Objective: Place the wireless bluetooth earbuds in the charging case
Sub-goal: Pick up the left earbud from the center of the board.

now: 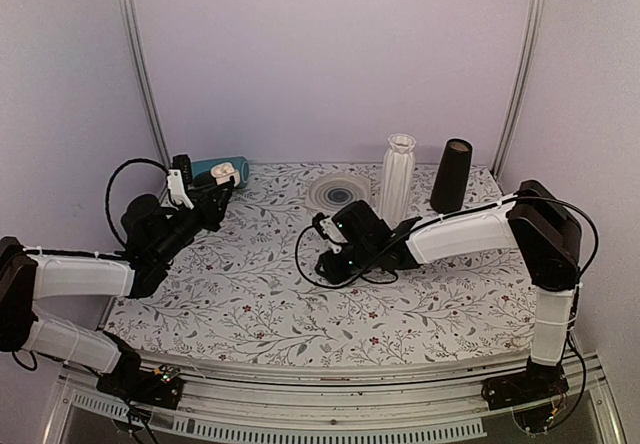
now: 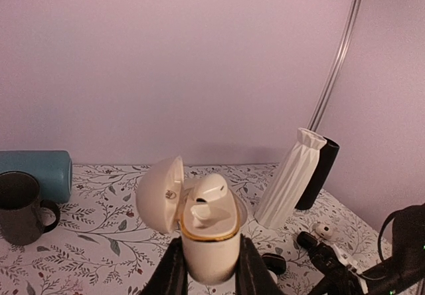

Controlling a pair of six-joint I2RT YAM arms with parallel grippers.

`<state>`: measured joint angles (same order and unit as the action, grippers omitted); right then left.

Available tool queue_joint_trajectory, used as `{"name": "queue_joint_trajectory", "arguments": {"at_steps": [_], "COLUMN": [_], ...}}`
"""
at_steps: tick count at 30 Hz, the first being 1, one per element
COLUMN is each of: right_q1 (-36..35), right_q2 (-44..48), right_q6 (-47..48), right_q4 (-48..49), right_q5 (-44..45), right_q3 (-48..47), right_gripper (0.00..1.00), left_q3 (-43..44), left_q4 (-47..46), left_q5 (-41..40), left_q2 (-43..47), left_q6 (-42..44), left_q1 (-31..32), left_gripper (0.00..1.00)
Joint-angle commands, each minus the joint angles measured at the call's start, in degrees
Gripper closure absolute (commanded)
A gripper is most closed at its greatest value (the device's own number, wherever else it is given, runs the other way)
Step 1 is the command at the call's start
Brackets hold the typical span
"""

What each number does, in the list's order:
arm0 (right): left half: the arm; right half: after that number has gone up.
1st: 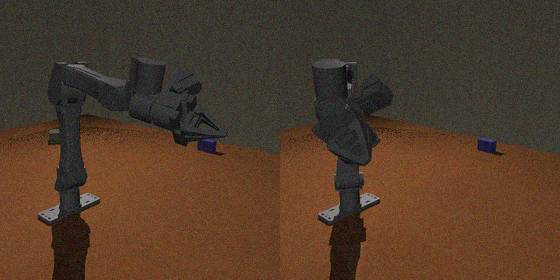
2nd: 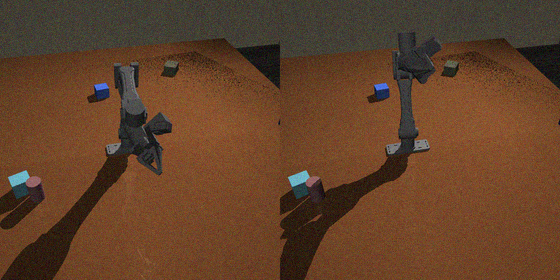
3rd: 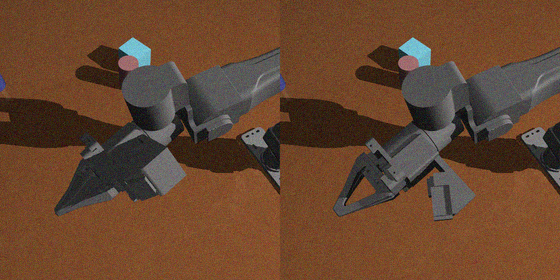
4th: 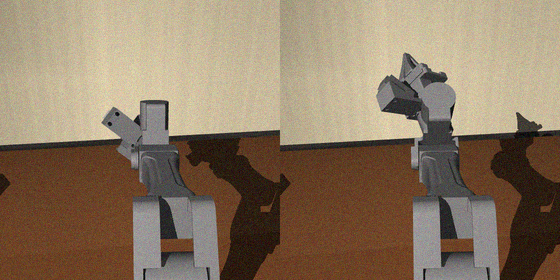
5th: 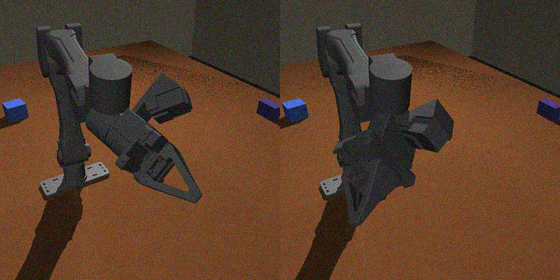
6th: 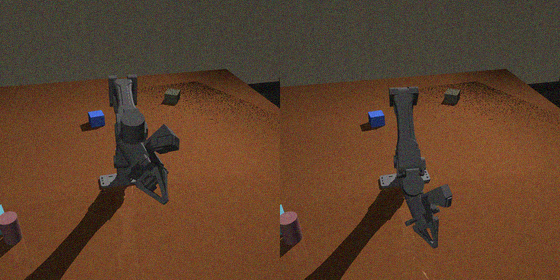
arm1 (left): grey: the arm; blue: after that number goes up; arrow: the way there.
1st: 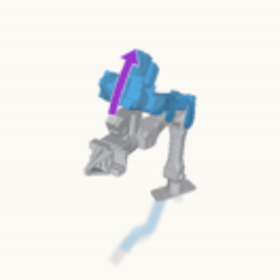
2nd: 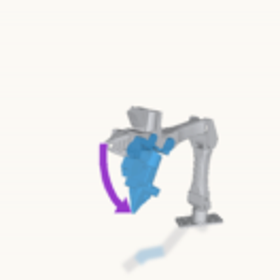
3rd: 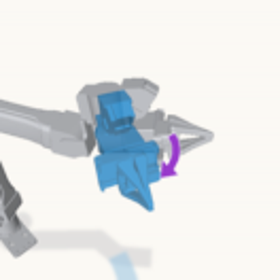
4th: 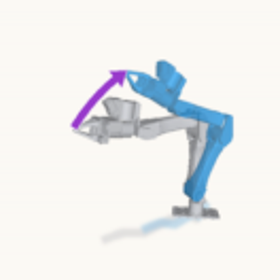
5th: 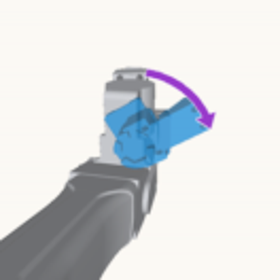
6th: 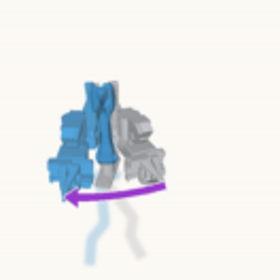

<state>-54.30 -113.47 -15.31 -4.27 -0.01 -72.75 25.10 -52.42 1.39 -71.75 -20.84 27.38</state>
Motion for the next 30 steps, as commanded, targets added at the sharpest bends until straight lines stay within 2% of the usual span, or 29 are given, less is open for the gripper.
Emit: {"name": "queue_joint_trajectory", "arguments": {"at_steps": [1,12,30], "right_q1": [-0.8,-2.3,-3.0], "right_q2": [-2.0,-5.0,-7.9], "right_q6": [1.4,2.8,1.7], "right_q4": [1.7,2.7,1.3], "right_q5": [-0.1,1.4,4.6], "right_q3": [1.2,2.0,0.8], "right_gripper": [0.7,0.71,0.8], "left_q3": [1.3,1.4,1.3], "left_q4": [-1.1,-1.0,-0.6], "left_q5": [1.0,0.8,0.7], "left_q2": [-0.2,-0.4,-0.2], "left_q6": [1.5,2.0,2.7], "left_q1": [0.8,0.8,1.0], "left_gripper": [1.0,1.0,1.0]}}
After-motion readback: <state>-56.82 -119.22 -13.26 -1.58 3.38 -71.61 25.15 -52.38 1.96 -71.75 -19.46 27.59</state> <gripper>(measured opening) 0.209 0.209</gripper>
